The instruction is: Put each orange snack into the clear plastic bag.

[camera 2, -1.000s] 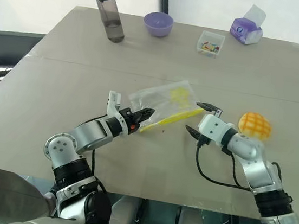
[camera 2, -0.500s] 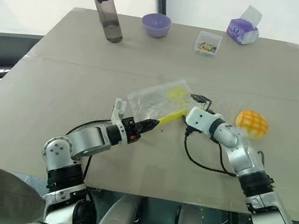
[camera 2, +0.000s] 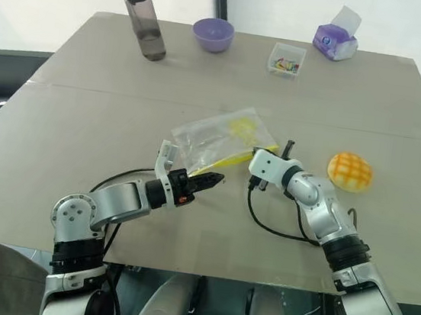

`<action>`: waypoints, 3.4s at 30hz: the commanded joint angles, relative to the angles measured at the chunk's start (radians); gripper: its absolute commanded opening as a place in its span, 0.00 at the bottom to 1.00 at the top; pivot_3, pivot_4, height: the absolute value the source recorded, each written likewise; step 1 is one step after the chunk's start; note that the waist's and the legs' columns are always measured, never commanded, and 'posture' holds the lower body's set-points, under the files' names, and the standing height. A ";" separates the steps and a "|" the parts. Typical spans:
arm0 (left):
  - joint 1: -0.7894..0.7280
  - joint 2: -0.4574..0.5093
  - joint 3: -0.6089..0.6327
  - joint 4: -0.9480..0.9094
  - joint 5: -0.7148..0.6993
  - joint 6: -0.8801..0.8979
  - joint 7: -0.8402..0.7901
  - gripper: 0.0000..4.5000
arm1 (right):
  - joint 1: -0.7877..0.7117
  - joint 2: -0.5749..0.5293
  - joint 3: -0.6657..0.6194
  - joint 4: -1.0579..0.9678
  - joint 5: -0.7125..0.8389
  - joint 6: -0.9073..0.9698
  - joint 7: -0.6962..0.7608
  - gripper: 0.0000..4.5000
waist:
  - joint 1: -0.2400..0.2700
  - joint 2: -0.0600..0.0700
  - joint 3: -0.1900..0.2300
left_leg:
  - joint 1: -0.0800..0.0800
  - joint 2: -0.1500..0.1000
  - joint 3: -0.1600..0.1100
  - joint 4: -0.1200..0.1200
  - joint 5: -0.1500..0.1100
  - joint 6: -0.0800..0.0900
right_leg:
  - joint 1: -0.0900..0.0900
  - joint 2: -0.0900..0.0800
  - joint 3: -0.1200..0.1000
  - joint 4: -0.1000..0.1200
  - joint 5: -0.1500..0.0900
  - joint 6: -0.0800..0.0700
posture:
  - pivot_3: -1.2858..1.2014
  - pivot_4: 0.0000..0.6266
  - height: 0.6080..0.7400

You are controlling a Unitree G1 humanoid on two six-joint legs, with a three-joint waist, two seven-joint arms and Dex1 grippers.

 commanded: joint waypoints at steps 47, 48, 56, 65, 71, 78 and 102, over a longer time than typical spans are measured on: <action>-0.049 0.419 -0.552 -0.367 1.363 -0.667 -0.462 0.66 | -0.078 0.051 -0.069 -0.277 0.036 0.435 0.025 0.00 | -0.002 0.001 0.001 | -0.003 0.001 0.009 0.000 0.001 0.002 | -0.011 0.001 0.008 0.010 0.001 -0.001 | 0.52 0.24 1.00; -0.051 0.413 -0.560 -0.354 1.372 -0.679 -0.469 0.66 | -0.082 0.053 -0.070 -0.279 0.036 0.435 0.023 0.00 | -0.002 0.001 0.001 | -0.003 0.001 0.008 0.000 0.001 0.002 | -0.011 0.001 0.008 0.011 0.001 -0.001 | 0.52 0.24 1.00; -0.067 0.341 -0.578 -0.278 1.418 -0.713 -0.485 0.66 | -0.077 0.062 -0.067 -0.306 0.035 0.446 0.025 0.00 | -0.004 0.001 0.000 | -0.004 0.001 0.012 0.000 0.001 0.002 | -0.015 0.001 0.012 0.015 0.000 -0.001 | 0.52 0.24 1.00; -0.063 0.309 -0.579 -0.223 1.470 -0.749 -0.501 0.39 | -0.056 0.065 -0.059 -0.327 0.037 0.456 0.033 0.00 | -0.006 0.001 0.000 | -0.004 0.001 0.016 0.001 0.001 0.002 | -0.018 0.002 0.017 0.016 0.001 -0.001 | 0.52 0.24 1.00; -0.055 0.286 -0.572 -0.231 1.482 -0.757 -0.509 0.00 | -0.054 0.064 -0.060 -0.332 0.038 0.458 0.034 0.00 | -0.006 0.001 0.000 | -0.004 0.001 0.017 0.001 0.001 0.002 | -0.019 0.002 0.018 0.017 0.001 -0.001 | 0.52 0.24 1.00; -0.045 0.284 -0.581 -0.236 1.511 -0.786 -0.525 0.00 | -0.052 0.057 -0.046 -0.332 0.044 0.446 0.055 0.00 | -0.007 0.001 0.000 | -0.004 0.001 0.017 0.001 0.001 0.002 | -0.019 0.002 0.018 0.017 0.001 -0.001 | 0.52 0.24 1.00; -0.037 0.253 -0.566 -0.231 1.529 -0.805 -0.571 0.00 | 0.060 0.040 -0.120 -0.401 0.181 0.377 0.035 0.02 | -0.006 0.001 0.000 | -0.004 0.002 0.018 0.002 0.001 0.002 | -0.019 0.002 0.018 0.019 0.001 -0.001 | 0.52 0.24 1.00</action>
